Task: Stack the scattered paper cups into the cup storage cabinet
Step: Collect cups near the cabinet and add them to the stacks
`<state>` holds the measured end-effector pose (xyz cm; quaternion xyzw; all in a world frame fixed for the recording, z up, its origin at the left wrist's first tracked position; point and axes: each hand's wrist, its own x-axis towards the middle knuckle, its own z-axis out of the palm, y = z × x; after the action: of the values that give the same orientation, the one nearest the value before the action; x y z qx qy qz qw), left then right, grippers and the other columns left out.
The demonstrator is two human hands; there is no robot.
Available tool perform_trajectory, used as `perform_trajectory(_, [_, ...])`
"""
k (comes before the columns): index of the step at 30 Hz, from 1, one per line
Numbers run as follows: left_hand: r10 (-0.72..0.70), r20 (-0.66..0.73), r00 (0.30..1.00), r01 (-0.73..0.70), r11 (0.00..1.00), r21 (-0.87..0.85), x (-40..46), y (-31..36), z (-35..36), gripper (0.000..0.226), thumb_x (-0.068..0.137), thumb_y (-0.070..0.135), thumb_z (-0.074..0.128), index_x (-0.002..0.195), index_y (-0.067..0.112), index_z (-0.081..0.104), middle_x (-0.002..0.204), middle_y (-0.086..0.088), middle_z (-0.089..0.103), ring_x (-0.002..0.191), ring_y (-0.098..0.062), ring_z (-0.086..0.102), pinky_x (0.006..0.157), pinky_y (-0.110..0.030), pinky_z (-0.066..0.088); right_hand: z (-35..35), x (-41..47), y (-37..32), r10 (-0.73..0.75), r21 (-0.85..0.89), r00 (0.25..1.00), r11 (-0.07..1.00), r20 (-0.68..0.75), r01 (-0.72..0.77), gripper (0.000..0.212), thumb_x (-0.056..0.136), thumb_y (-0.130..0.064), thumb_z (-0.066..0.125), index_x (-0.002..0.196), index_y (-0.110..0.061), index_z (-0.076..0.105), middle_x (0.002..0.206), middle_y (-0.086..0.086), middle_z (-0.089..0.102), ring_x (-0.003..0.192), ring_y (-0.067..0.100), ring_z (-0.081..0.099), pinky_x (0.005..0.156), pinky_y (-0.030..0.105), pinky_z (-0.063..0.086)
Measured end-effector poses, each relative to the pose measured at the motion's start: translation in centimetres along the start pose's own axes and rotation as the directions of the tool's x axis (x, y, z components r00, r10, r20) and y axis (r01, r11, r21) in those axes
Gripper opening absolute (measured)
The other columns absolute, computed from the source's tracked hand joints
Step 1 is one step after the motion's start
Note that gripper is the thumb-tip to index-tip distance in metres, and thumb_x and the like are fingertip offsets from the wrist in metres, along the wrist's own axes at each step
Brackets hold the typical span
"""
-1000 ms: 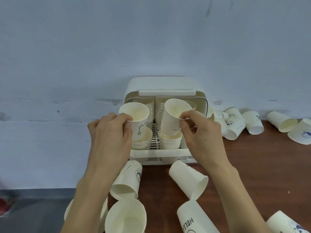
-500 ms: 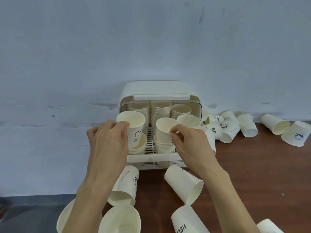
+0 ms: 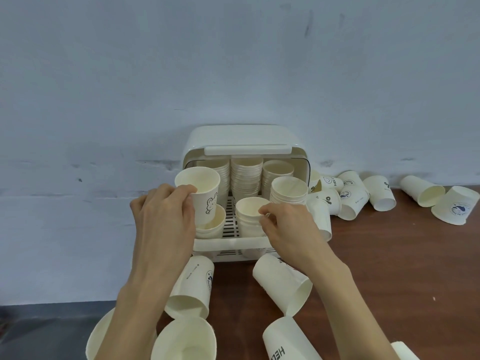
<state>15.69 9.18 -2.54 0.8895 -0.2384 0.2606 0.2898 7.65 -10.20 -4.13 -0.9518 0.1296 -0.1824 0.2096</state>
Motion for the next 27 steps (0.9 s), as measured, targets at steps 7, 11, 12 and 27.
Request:
perform_trajectory(7, [0.005, 0.086, 0.996, -0.007, 0.999, 0.032, -0.3, 0.0, 0.6, 0.025, 0.095, 0.011, 0.048, 0.109, 0.017, 0.068, 0.097, -0.003, 0.064, 0.093, -0.020, 0.055, 0.085, -0.026, 0.017, -0.1, -0.1, -0.2, 0.017, 0.007, 0.999, 1.000, 0.035, -0.017, 0.035, 0.095, -0.027, 0.045, 0.127, -0.022, 0.059, 0.099, 0.001, 0.071, 0.097, 0.020, 0.062, 0.086, 0.040, 0.051])
perform_trajectory(11, [-0.020, 0.155, 0.988, 0.005, 0.995, 0.099, -0.5, -0.1, 1.3, 0.028, 0.097, 0.016, 0.045, 0.112, 0.021, 0.067, 0.090, 0.002, 0.059, 0.087, -0.018, 0.053, 0.090, -0.033, 0.021, -0.2, -0.2, -0.3, 0.008, 0.010, 0.999, 1.000, 0.035, -0.009, 0.036, 0.095, -0.027, 0.045, 0.128, -0.022, 0.058, 0.099, 0.001, 0.071, 0.097, 0.020, 0.062, 0.086, 0.040, 0.051])
perform_trajectory(12, [-0.033, 0.173, 0.984, 0.014, 0.994, 0.110, -0.6, -0.1, 1.4, 0.028, 0.097, 0.017, 0.045, 0.113, 0.022, 0.067, 0.088, 0.003, 0.058, 0.087, -0.017, 0.053, 0.091, -0.035, 0.022, -0.2, -0.2, -0.3, 0.006, 0.009, 0.999, 1.000, 0.032, -0.006, 0.036, 0.095, -0.027, 0.046, 0.128, -0.022, 0.058, 0.099, 0.001, 0.071, 0.097, 0.020, 0.062, 0.086, 0.040, 0.050])
perform_trajectory(27, [0.040, 0.190, 0.981, -0.060, 0.993, 0.103, -1.0, 1.6, 0.4, 0.027, 0.094, 0.027, 0.049, 0.119, 0.027, 0.061, 0.093, 0.005, 0.057, 0.093, -0.018, 0.052, 0.088, -0.031, 0.018, -0.2, -1.0, -0.6, -0.018, 0.052, 1.000, 0.998, -0.008, 0.018, 0.035, 0.095, -0.027, 0.049, 0.130, -0.023, 0.056, 0.094, -0.002, 0.069, 0.094, 0.019, 0.061, 0.086, 0.040, 0.049])
